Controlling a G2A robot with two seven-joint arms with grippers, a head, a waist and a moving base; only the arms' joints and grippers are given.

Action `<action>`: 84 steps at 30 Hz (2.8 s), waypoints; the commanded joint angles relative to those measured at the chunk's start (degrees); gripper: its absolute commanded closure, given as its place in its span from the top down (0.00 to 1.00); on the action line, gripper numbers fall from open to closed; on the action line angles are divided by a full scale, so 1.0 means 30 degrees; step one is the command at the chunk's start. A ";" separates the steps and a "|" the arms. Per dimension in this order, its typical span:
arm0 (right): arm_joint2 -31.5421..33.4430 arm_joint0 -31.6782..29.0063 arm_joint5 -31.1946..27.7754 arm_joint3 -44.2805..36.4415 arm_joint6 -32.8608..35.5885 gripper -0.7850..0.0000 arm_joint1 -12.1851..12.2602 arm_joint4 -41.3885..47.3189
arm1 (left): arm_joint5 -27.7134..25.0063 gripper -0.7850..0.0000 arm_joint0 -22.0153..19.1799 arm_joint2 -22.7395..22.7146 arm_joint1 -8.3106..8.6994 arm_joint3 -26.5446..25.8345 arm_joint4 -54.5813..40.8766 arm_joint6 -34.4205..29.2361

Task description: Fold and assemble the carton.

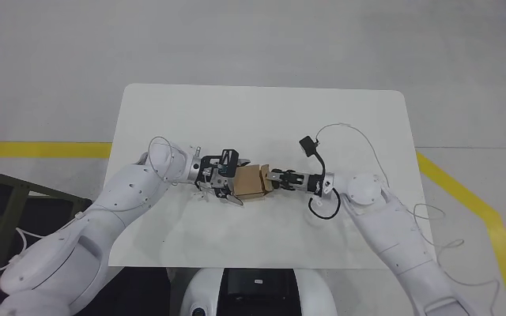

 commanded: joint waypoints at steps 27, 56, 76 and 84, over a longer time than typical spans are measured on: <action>0.0064 -0.0183 0.0159 -0.1129 -0.0010 0.23 0.0000 -0.0369 | -0.0059 1.00 0.0041 -0.0098 0.0077 -0.0145 0.0073 -0.0067; 0.0555 -0.1388 0.0642 -0.2717 0.0543 0.00 0.0408 -0.1440 | -0.0059 1.00 -0.0060 0.0028 0.0032 -0.0121 -0.0007 -0.0154; 0.0984 -0.1083 0.0533 -0.2574 -0.0040 0.95 0.0461 -0.1355 | -0.0058 1.00 -0.0223 0.0072 0.0059 -0.0009 -0.0028 -0.0058; 0.1981 -0.1775 0.0227 -0.3553 -0.0312 1.00 0.0734 -0.1452 | 0.0348 1.00 0.0258 -0.0510 0.1218 -0.0558 -0.0540 0.0352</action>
